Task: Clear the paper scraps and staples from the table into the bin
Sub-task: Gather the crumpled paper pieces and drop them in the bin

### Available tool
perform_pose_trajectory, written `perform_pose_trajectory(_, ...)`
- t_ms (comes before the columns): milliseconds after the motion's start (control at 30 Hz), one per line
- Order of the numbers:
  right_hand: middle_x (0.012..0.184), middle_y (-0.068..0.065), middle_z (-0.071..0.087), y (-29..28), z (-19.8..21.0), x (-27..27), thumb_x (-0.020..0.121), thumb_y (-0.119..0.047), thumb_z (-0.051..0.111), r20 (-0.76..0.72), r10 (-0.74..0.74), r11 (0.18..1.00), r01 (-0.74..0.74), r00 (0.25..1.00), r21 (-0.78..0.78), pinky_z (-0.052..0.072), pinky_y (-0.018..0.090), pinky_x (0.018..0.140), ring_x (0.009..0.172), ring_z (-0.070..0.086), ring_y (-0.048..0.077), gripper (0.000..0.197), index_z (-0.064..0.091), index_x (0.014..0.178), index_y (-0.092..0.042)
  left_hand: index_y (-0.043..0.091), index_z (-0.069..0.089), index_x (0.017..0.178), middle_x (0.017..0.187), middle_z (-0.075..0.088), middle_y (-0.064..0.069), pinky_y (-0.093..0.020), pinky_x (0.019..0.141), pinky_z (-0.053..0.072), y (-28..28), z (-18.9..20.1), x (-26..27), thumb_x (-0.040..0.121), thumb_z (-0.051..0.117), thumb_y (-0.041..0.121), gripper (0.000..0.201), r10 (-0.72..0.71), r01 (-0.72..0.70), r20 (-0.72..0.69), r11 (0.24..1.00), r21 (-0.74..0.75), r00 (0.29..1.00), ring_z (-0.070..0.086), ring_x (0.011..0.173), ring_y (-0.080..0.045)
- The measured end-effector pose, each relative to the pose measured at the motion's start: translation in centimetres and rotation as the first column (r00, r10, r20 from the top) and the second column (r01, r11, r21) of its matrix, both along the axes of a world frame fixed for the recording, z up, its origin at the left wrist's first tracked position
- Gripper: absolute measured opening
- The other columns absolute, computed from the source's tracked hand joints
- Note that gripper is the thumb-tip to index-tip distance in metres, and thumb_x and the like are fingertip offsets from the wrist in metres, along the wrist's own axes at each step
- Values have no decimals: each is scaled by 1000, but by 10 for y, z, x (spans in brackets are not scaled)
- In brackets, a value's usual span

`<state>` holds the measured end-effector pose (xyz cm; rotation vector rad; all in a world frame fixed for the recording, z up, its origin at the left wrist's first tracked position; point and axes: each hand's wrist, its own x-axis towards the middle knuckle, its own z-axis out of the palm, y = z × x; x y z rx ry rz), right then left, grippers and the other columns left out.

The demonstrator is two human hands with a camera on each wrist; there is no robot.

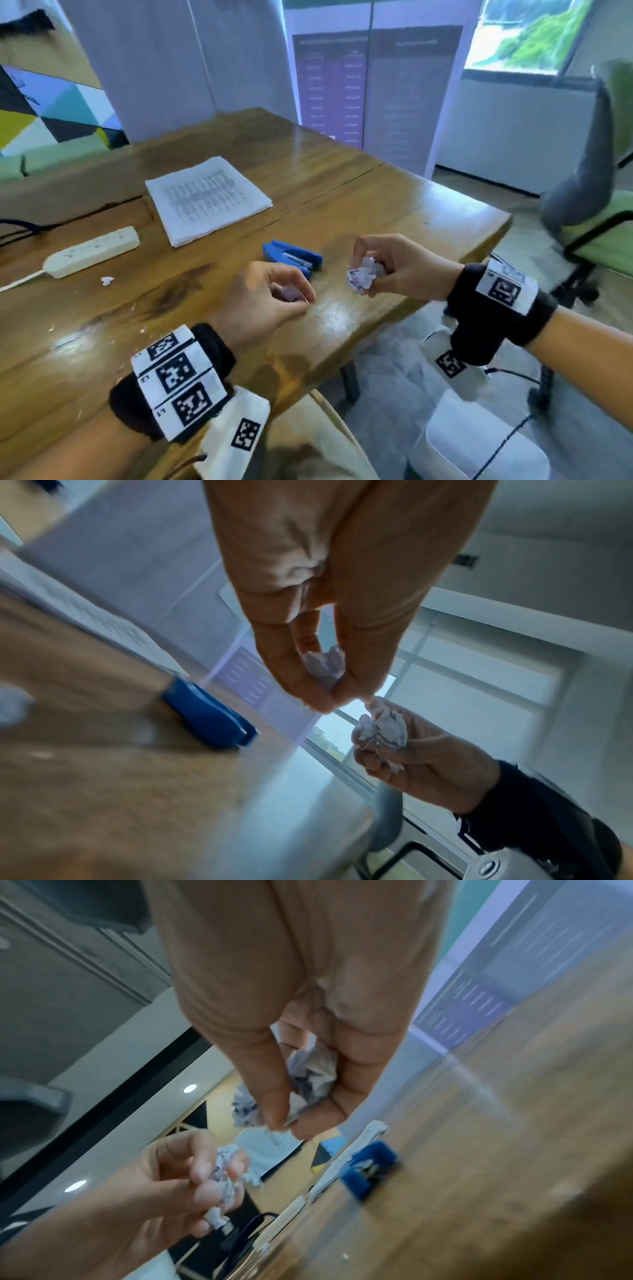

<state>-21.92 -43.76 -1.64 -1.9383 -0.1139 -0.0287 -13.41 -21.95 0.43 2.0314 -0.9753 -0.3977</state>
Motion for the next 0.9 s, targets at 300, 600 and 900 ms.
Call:
perform_pose_trajectory(300, 73, 7, 62, -84, -85, -123, 72, 6, 70, -243, -301, 938, 332, 922, 97, 47, 17, 57, 62, 55, 12, 21, 55, 83, -5, 21, 71, 65, 57, 56, 2, -19, 51, 34, -116, -62, -70, 63, 63, 8, 15, -334, 341, -169, 940, 16, 927, 43, 48, -6)
perform_pose_trajectory(600, 53, 6, 54, -121, -229, -198, 57, 4, 63, -599, -612, 661, 750, 517, -29, 43, 17, 39, 39, 50, 9, 21, 52, 72, -6, 13, 75, 78, 64, 55, 2, -8, 53, 36, -192, -156, -137, 72, 54, -3, 27, -448, 512, -279, 829, 225, 849, 49, 56, -9)
perform_pose_trajectory(900, 37, 5, 46, -120, -355, -239, 86, 10, 52, -831, -553, 309, 941, 58, -140, 29, 9, 31, 22, 34, 9, 30, 42, 66, -10, 3, 73, 88, 73, 59, -15, -37, 72, 57, -238, -237, -142, 76, 47, -12, 32, -216, 433, -511, 829, 354, 832, 51, 53, -8)
